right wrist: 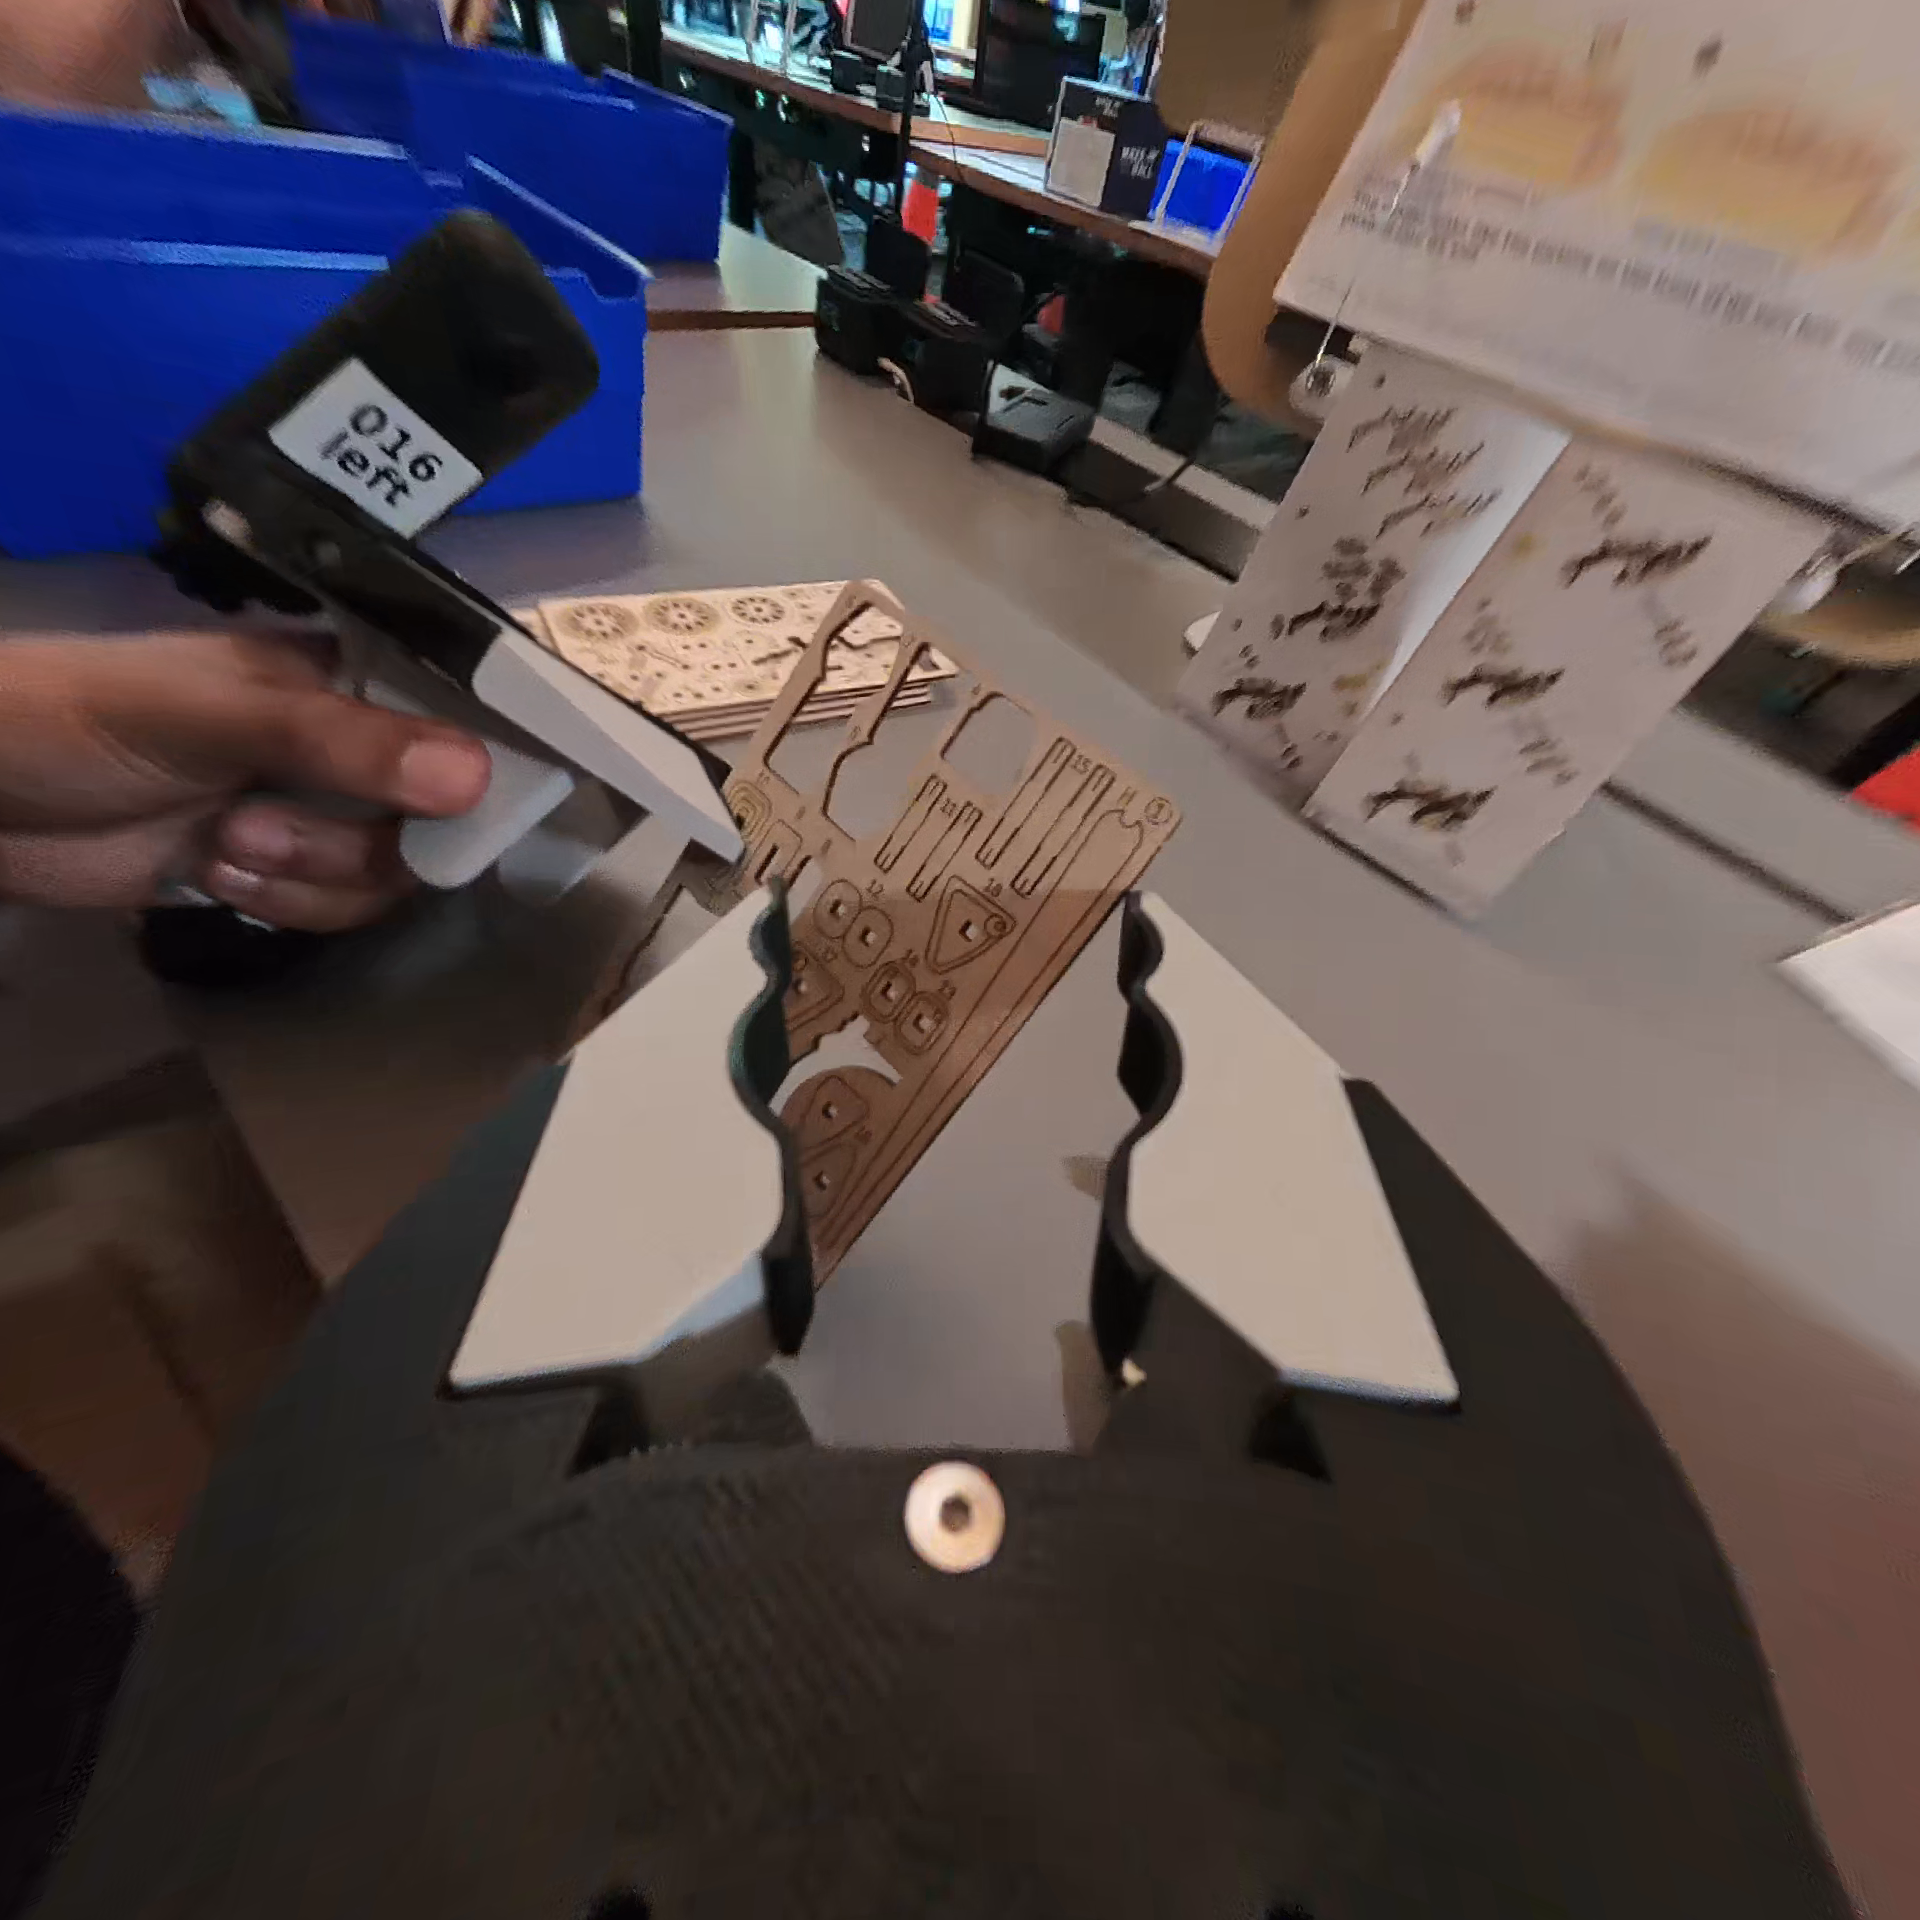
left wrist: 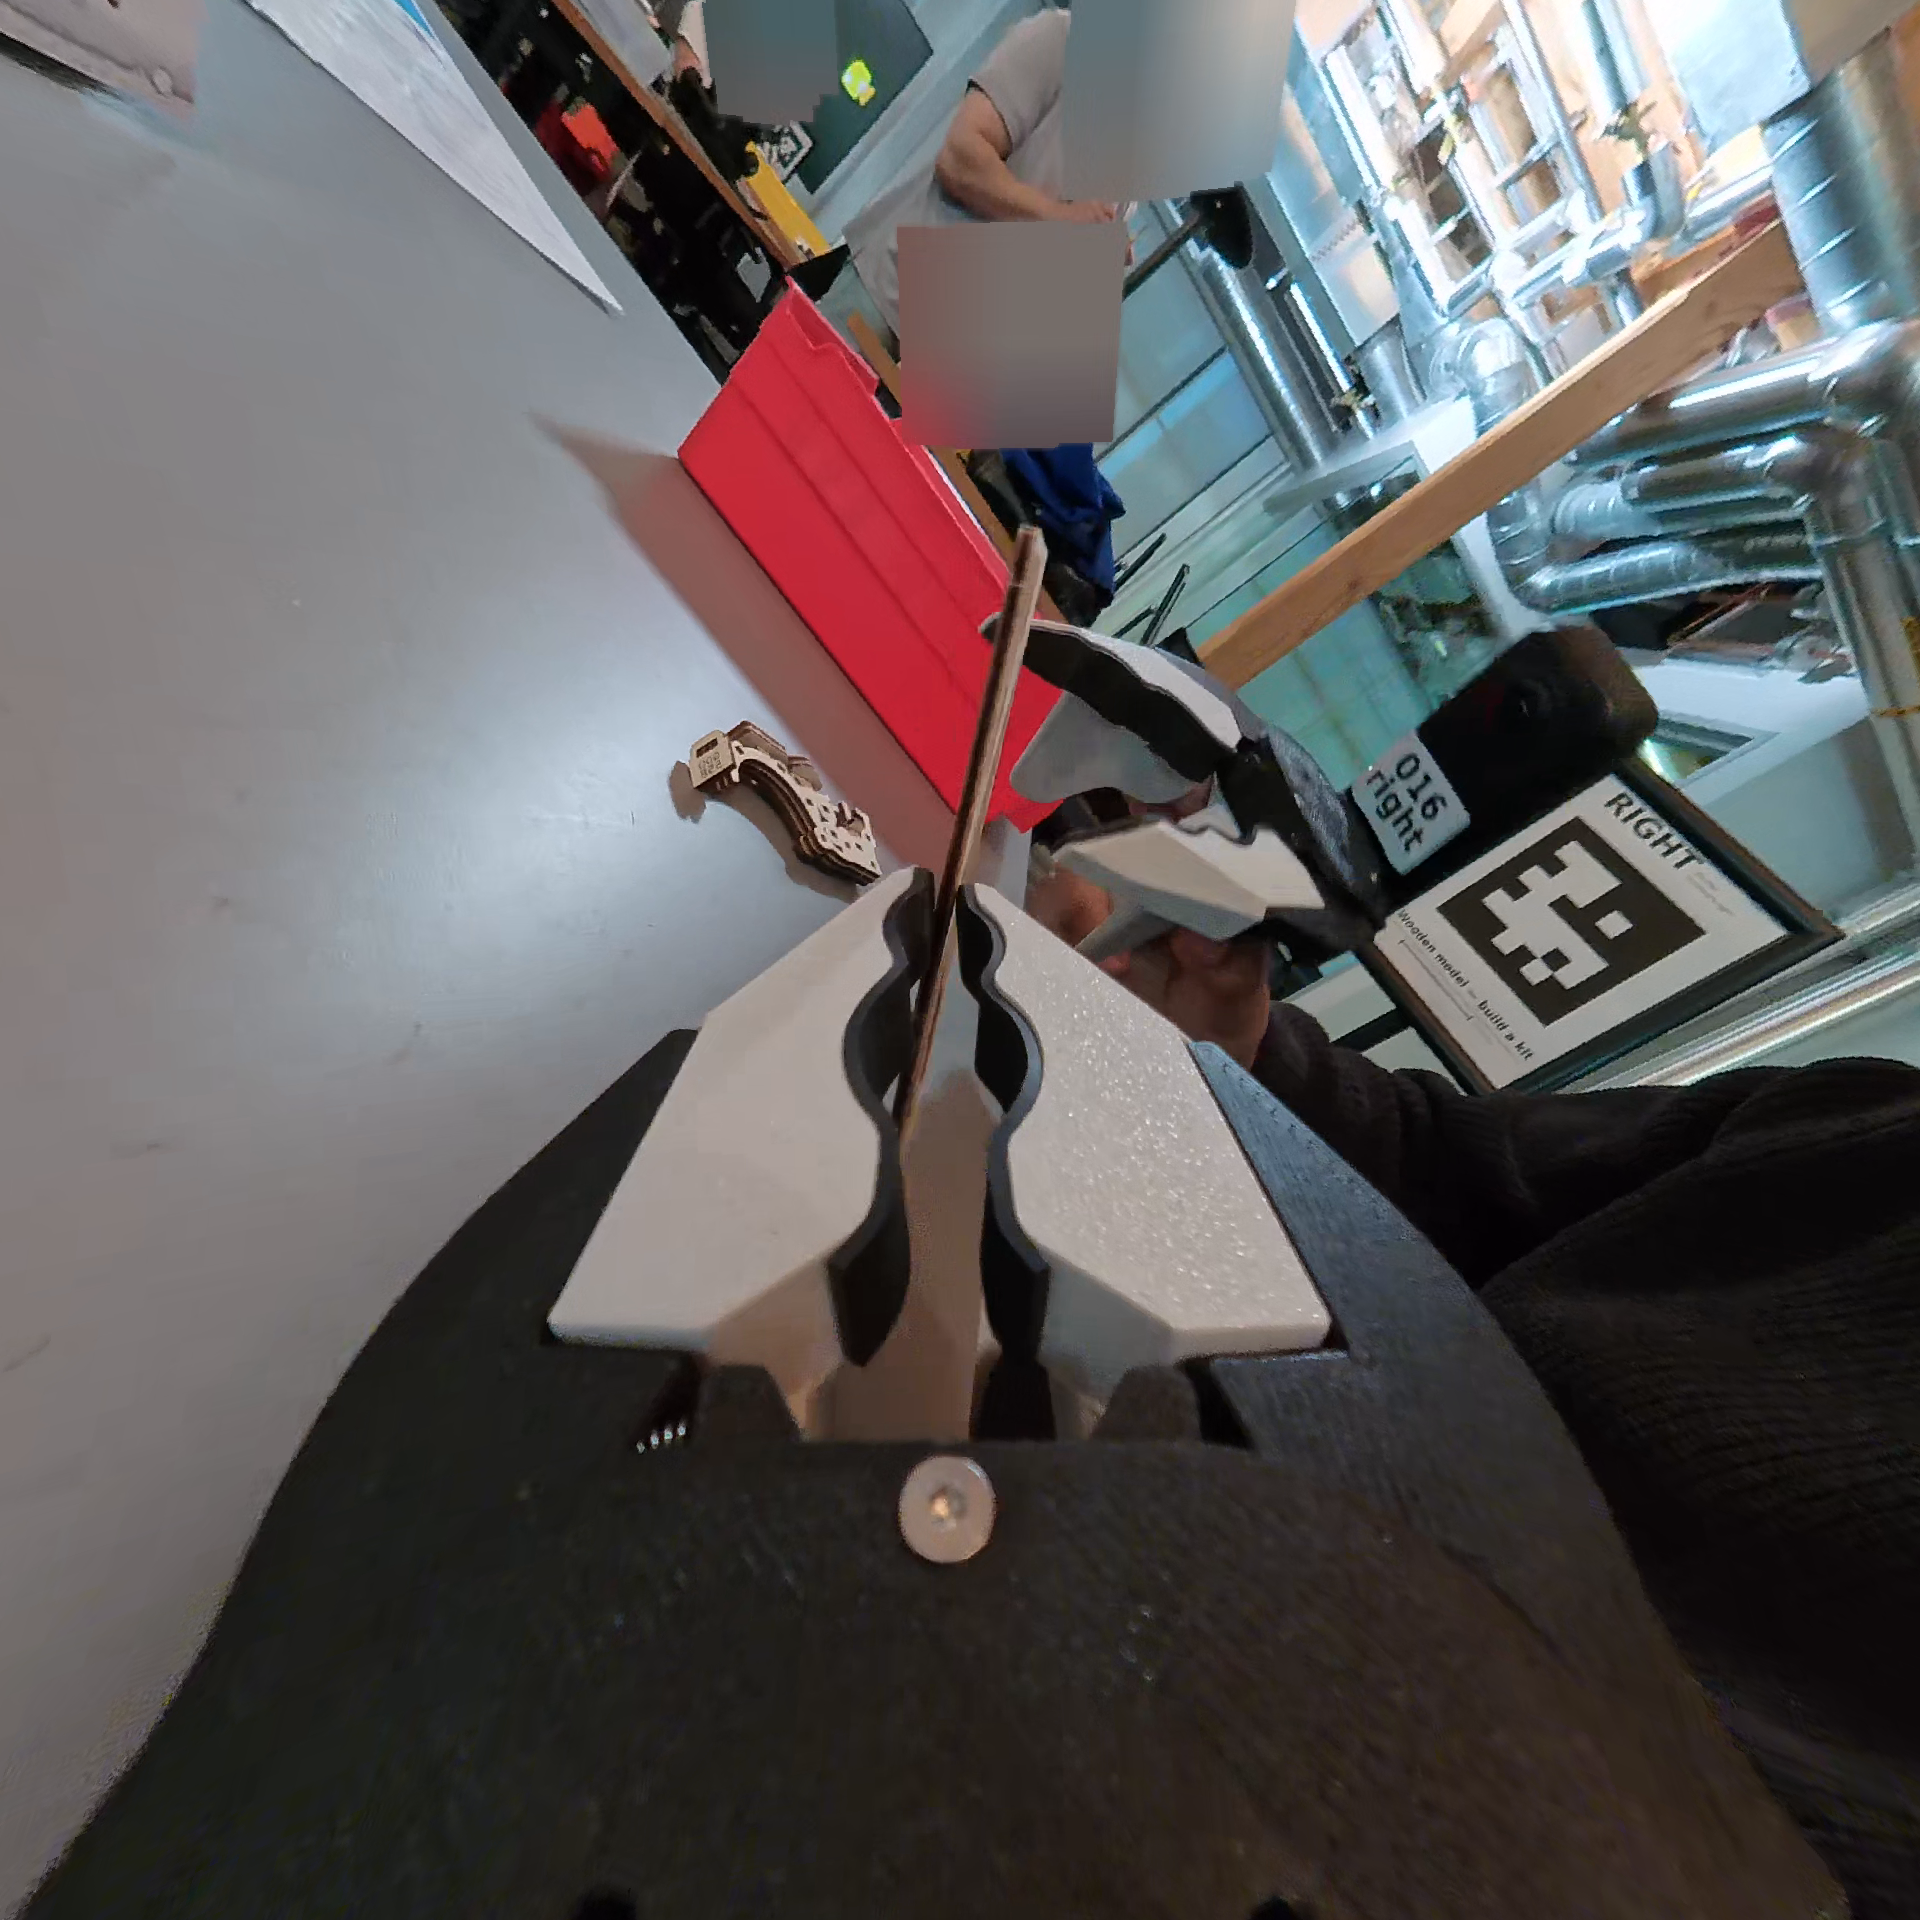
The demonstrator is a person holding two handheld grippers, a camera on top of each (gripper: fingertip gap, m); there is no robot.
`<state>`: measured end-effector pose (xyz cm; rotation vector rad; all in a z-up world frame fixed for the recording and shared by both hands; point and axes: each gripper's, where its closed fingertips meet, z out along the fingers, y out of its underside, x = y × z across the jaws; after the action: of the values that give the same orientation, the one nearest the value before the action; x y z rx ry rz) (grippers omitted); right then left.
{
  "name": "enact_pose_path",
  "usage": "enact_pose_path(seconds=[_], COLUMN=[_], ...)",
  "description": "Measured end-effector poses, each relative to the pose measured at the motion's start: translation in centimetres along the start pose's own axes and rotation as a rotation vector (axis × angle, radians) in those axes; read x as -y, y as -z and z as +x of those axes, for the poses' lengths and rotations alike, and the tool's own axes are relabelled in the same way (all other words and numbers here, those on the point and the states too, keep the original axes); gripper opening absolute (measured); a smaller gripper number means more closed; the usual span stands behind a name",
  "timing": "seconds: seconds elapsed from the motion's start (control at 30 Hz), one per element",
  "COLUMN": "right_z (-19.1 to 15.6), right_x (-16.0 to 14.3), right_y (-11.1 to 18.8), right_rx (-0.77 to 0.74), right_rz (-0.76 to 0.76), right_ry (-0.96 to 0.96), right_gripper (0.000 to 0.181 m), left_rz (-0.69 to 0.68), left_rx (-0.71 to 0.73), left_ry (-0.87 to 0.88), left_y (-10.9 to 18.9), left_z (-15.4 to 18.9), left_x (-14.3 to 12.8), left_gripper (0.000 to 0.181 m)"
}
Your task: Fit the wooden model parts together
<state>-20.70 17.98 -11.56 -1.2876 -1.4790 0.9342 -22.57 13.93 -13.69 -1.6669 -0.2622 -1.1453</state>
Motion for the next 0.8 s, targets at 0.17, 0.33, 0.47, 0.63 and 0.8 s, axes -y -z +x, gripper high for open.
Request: enact_pose_path(seconds=[0.17, 0.33, 0.47, 0.63, 0.8], right_z=[0.6, -3.6, -4.4, -4.8, -4.6], right_x=[1.0, 0.3, 0.2, 0.5, -0.4], right_y=[0.4, -0.1, -0.3, 0.2, 0.3], right_rx=[-0.161, 0.056, 0.123, 0.208, 0.178], right_rz=[0.024, -0.01, -0.048, -0.091, -0.209], right_ry=[0.239, 0.297, 0.237, 0.197, 0.342], right_gripper=[0.067, 0.051, 0.047, 0.043, 0.037], left_rz=[-0.005, -0.008, -0.026, -0.042, -0.073], left_rx=[0.005, -0.029, -0.036, -0.047, -0.019], left_ry=[-0.022, -0.054, -0.116, -0.195, -0.314], left_y=[-0.1, -0.4, -0.8, -1.1, -1.4], left_z=[0.2, 1.1, 1.8, 2.7, 3.2], left_x=[0.0, -0.2, -0.5, -0.8, -1.2], left_gripper=[0.001, 0.0, 0.001, 0.0, 0.001])
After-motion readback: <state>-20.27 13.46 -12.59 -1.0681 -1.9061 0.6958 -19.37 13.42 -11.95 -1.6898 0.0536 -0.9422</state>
